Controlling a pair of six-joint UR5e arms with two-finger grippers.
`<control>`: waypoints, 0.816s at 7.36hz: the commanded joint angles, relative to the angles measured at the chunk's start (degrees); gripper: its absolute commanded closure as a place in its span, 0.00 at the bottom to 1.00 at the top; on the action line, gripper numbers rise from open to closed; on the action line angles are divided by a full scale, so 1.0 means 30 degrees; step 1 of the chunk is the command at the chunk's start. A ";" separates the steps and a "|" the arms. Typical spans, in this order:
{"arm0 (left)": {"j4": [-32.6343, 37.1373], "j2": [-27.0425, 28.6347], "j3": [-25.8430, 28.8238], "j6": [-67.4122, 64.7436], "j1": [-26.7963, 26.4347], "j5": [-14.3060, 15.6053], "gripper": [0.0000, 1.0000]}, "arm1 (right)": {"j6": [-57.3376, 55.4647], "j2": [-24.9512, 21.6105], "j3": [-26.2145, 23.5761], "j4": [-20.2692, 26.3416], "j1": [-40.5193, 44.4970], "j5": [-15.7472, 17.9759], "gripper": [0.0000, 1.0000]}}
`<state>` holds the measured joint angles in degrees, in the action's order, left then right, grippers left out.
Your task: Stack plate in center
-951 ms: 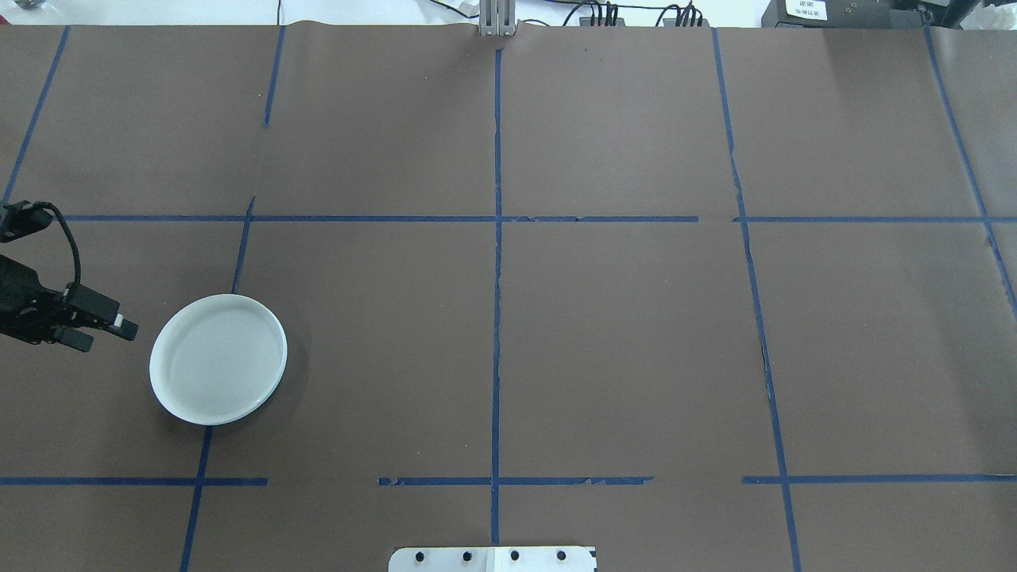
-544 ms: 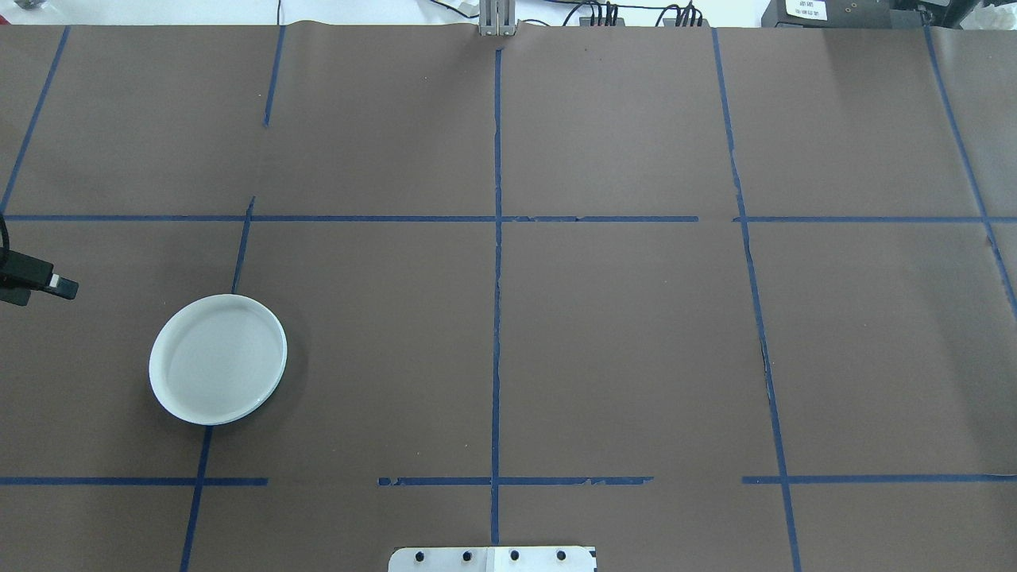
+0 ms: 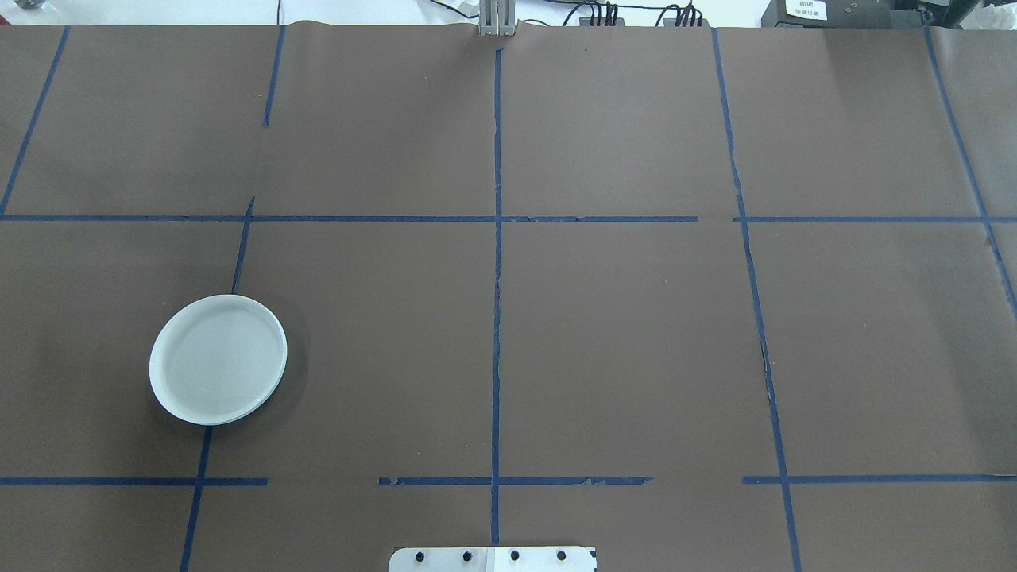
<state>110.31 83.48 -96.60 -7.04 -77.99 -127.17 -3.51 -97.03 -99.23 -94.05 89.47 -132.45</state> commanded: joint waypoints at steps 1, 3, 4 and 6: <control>-0.3806 0.0180 0.0002 0.2785 -0.3252 0.0472 0.00 | 0.0000 0.0001 -0.0001 0.0001 0.0029 0.0000 0.00; -0.4135 -0.0170 0.0267 0.2786 -0.4876 -0.3594 0.00 | 0.0000 0.0001 -0.0001 0.0001 0.0000 0.0000 0.00; -0.4106 -0.0520 0.0065 0.2757 -0.4910 -0.3549 0.00 | 0.0000 0.0001 -0.0001 0.0001 0.0000 0.0000 0.00; -0.4047 -0.0876 0.0091 0.2756 -0.4852 -0.3549 0.00 | 0.0000 0.0001 -0.0001 0.0001 0.0000 0.0000 0.00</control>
<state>98.10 81.28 -96.36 1.23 -92.45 -137.55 -3.51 -97.03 -99.23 -94.04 89.47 -132.45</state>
